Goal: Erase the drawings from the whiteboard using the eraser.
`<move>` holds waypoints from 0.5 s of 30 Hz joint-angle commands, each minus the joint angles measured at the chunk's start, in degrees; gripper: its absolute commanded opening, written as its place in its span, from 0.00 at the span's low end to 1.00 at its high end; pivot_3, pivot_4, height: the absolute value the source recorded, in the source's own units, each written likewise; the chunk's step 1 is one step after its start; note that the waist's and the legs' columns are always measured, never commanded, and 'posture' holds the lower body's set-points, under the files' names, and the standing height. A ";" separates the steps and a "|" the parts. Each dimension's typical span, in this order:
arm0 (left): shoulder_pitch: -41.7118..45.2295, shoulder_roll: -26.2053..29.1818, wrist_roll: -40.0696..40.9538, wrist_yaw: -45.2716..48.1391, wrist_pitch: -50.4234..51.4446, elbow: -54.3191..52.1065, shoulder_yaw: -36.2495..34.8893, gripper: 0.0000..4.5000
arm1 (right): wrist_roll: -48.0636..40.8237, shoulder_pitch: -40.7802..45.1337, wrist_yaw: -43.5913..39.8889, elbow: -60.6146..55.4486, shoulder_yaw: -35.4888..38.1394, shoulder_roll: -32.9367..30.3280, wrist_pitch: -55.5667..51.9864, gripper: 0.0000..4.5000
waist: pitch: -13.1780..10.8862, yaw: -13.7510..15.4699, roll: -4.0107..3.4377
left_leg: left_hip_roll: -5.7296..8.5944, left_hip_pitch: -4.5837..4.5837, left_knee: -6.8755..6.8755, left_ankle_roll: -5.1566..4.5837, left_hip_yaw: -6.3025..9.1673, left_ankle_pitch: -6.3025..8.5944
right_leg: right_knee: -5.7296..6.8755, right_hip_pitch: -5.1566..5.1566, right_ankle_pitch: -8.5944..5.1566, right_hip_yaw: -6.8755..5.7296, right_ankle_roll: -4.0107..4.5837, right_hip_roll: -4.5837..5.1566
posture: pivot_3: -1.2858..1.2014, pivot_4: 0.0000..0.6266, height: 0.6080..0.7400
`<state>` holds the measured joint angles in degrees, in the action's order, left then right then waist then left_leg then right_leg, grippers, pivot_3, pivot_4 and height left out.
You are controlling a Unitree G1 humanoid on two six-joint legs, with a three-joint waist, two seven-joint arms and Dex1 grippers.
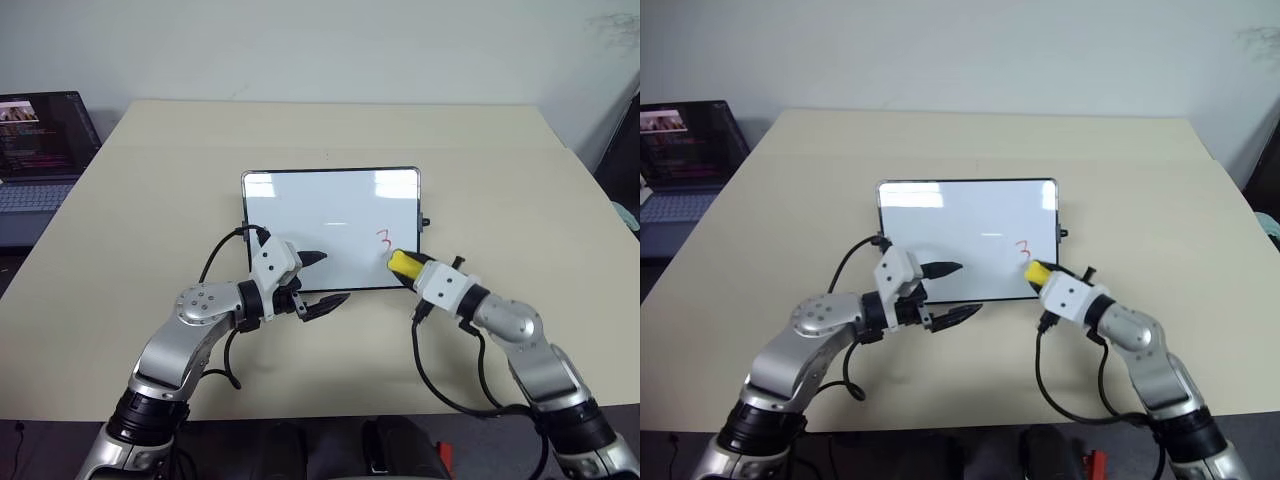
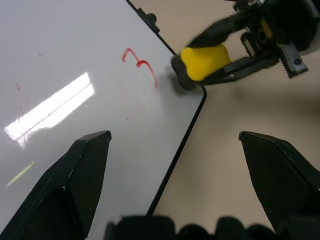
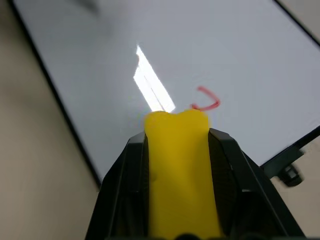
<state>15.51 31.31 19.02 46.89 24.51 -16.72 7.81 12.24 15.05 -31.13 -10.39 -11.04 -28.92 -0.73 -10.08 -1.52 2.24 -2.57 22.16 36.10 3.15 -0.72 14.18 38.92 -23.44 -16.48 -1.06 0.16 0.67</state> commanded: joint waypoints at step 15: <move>0.42 0.24 0.14 0.30 -1.40 -0.27 -1.27 1.00 | 6.82 10.74 -1.33 9.54 -5.78 2.68 -7.80 0.29 | 0.07 -0.06 0.04 | -0.06 -0.38 0.03 -0.01 -0.10 0.00 | 0.08 0.27 0.14 0.15 0.21 0.02 | 0.52 0.24 1.00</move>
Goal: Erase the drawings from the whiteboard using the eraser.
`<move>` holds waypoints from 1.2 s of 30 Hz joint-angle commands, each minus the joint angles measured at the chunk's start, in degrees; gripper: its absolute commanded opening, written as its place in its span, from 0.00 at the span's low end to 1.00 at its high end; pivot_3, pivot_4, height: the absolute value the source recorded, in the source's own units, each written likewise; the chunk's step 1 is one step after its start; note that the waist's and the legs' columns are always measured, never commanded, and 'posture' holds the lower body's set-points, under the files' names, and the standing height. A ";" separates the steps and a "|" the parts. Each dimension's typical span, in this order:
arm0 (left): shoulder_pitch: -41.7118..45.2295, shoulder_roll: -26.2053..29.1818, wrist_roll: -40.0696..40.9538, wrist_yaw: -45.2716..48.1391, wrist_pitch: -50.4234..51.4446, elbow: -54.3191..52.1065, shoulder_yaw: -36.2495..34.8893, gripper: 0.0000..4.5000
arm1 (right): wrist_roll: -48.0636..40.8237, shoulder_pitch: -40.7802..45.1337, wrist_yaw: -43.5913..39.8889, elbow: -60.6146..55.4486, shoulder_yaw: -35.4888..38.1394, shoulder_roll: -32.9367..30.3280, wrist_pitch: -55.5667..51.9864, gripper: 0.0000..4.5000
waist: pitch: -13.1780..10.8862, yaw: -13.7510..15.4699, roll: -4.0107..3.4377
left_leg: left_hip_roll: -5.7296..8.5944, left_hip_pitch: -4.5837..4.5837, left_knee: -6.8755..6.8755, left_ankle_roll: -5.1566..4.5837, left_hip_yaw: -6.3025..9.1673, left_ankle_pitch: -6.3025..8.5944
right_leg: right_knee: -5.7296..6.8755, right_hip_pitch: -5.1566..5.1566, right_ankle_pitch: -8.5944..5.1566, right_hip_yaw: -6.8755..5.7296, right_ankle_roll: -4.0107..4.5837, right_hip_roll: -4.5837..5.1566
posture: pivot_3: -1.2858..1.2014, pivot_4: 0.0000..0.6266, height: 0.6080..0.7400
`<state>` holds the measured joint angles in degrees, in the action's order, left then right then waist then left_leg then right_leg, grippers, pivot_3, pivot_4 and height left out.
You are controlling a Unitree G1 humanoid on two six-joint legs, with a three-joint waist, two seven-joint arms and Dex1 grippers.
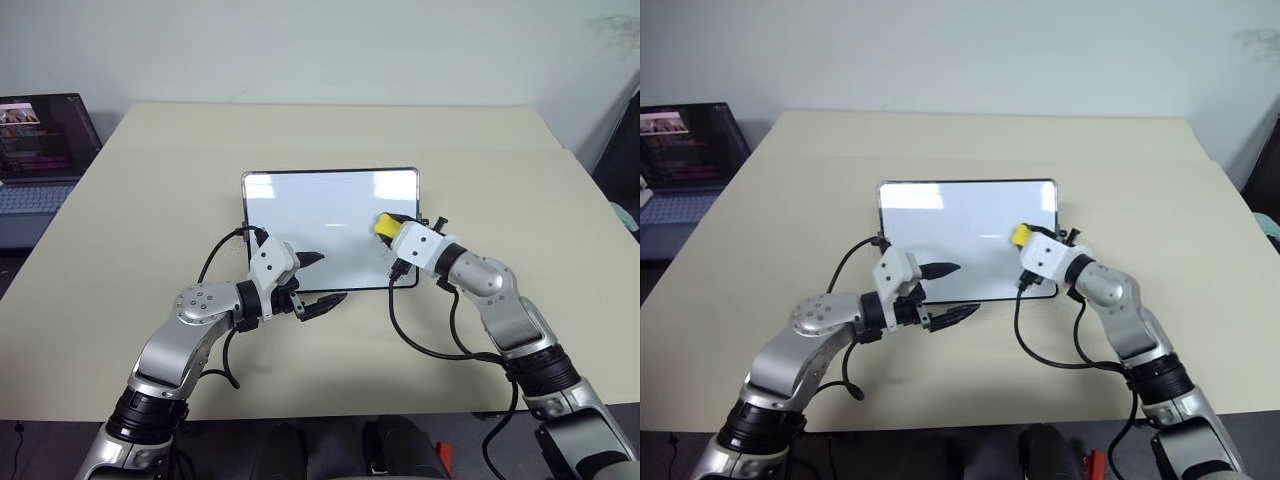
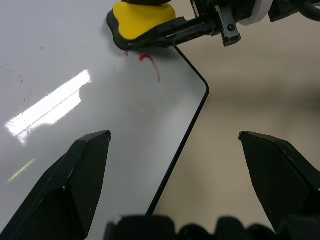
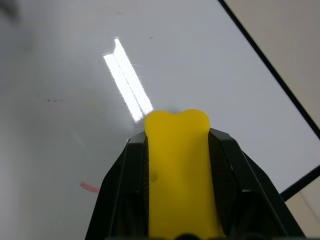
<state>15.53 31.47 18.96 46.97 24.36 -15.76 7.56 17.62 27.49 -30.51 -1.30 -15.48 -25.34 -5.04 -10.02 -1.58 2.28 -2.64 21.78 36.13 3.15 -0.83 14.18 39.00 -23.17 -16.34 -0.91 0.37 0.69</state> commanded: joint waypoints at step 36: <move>0.39 0.31 0.12 -0.18 -1.34 0.51 -2.65 1.00 | 7.05 0.83 2.92 1.27 -1.88 -2.86 -4.21 0.29 | 0.09 -0.19 0.05 | -0.10 0.01 0.81 -0.26 -0.09 -0.16 | 0.05 0.08 0.62 0.32 -0.23 -0.48 | 0.52 0.24 1.00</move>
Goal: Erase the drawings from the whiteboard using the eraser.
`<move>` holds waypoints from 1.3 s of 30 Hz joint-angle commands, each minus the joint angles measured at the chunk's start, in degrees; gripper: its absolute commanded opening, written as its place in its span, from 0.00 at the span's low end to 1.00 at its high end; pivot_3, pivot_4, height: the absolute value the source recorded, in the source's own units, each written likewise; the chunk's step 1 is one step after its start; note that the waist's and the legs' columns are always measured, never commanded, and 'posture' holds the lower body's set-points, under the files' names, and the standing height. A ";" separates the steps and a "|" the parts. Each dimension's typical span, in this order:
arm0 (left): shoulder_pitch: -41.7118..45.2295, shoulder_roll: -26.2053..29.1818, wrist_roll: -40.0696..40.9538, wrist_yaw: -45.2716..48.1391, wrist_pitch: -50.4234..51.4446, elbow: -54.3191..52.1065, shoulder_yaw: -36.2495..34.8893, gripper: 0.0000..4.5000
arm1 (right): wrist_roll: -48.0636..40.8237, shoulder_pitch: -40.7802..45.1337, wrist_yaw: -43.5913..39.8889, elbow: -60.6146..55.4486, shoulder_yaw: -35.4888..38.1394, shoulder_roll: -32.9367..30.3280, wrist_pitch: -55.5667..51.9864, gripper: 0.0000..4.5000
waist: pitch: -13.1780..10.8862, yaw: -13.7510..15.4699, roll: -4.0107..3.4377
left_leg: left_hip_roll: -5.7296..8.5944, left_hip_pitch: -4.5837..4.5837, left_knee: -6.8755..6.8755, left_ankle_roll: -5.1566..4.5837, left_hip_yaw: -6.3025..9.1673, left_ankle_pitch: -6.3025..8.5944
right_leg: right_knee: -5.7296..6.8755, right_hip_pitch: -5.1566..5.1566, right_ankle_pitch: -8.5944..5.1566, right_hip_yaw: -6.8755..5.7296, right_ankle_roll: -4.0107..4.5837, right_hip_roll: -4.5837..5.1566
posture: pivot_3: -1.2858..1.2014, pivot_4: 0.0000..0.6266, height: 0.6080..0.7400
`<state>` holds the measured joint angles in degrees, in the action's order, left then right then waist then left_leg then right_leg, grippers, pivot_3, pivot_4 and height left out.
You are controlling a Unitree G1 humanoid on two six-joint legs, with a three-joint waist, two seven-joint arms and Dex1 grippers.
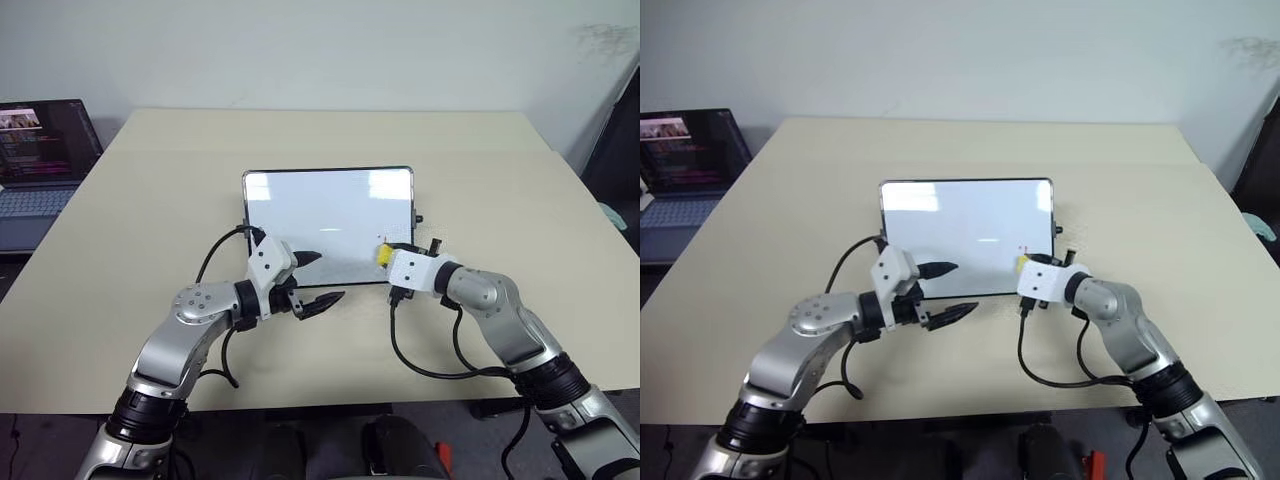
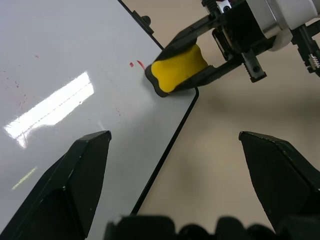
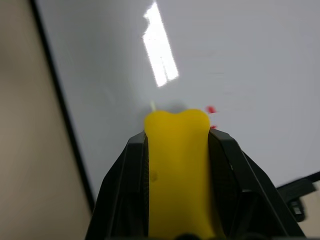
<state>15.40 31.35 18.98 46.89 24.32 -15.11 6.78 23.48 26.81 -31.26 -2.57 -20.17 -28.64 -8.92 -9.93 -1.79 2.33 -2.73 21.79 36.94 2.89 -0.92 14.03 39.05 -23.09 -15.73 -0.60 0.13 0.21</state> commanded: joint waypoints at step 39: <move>-0.40 1.27 -0.32 -0.66 -2.10 0.78 -4.51 1.00 | 0.55 0.02 -4.79 4.43 -0.19 0.95 -5.09 0.29 | 0.12 0.16 0.13 | -0.04 0.21 -0.08 -0.09 -0.14 0.00 | -0.20 -0.13 0.02 0.08 0.03 0.06 | 0.52 0.24 1.00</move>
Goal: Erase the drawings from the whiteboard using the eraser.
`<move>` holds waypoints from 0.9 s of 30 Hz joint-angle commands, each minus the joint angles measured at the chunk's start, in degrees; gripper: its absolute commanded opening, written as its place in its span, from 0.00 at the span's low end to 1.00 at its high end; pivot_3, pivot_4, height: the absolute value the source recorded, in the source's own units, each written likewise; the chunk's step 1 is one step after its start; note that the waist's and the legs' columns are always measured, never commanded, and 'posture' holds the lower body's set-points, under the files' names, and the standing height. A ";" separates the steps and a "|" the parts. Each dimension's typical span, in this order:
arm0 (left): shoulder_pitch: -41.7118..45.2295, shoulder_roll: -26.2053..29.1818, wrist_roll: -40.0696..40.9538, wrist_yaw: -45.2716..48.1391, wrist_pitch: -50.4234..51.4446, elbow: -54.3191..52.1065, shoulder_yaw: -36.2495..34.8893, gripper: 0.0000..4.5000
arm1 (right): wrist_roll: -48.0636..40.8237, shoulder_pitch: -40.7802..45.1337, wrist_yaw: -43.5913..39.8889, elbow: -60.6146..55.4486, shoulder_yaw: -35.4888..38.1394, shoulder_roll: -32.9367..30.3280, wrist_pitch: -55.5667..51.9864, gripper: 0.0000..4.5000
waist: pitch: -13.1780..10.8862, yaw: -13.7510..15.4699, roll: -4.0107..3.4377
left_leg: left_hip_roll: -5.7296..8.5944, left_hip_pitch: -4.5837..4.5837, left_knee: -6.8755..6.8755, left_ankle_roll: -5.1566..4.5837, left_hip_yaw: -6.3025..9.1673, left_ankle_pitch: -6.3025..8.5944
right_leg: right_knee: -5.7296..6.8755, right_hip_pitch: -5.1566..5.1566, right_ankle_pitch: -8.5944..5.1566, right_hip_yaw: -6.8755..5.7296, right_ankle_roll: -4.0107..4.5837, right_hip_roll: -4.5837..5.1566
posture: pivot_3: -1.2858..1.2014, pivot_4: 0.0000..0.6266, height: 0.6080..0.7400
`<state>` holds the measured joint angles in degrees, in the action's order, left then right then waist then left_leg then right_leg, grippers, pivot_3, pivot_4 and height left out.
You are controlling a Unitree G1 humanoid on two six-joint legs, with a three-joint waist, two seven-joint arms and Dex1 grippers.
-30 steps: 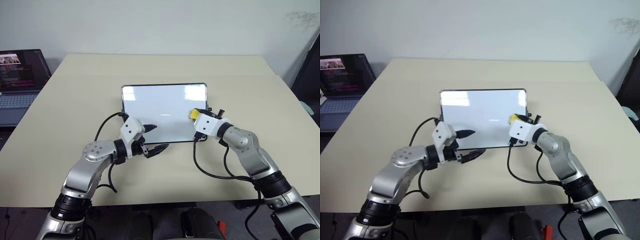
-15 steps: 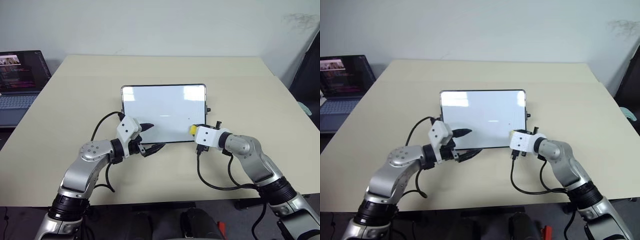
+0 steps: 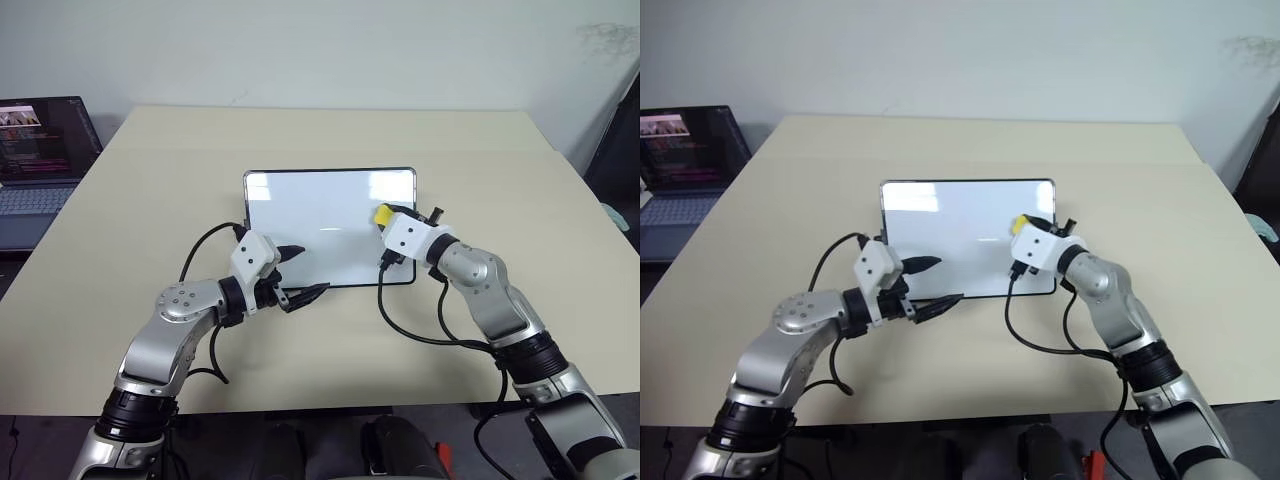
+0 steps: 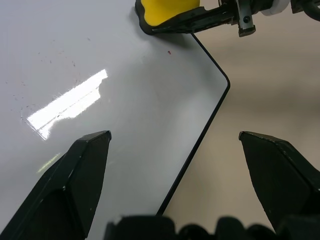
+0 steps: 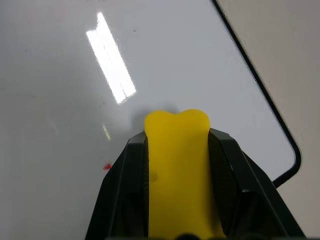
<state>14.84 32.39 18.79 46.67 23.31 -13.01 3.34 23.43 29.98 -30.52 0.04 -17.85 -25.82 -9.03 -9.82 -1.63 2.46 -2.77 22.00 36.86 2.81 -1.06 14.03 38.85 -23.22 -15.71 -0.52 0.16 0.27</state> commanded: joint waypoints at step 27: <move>0.08 -0.02 0.07 -0.68 -0.80 -1.74 -0.86 1.00 | 0.04 -1.83 -1.96 1.44 -2.63 -0.59 -2.21 0.29 | 0.00 0.02 0.00 | 0.02 -0.09 0.01 -0.11 0.22 -0.09 | 0.01 0.02 0.18 -0.03 0.09 -0.06 | 0.52 0.24 1.00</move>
<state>14.78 32.28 18.77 46.16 23.25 -12.98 3.29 23.44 29.97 -29.24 0.29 -18.55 -25.29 -10.48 -9.82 -1.61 2.46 -2.76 21.91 36.86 2.70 -0.84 13.94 38.86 -23.20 -15.53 -0.55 0.25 0.20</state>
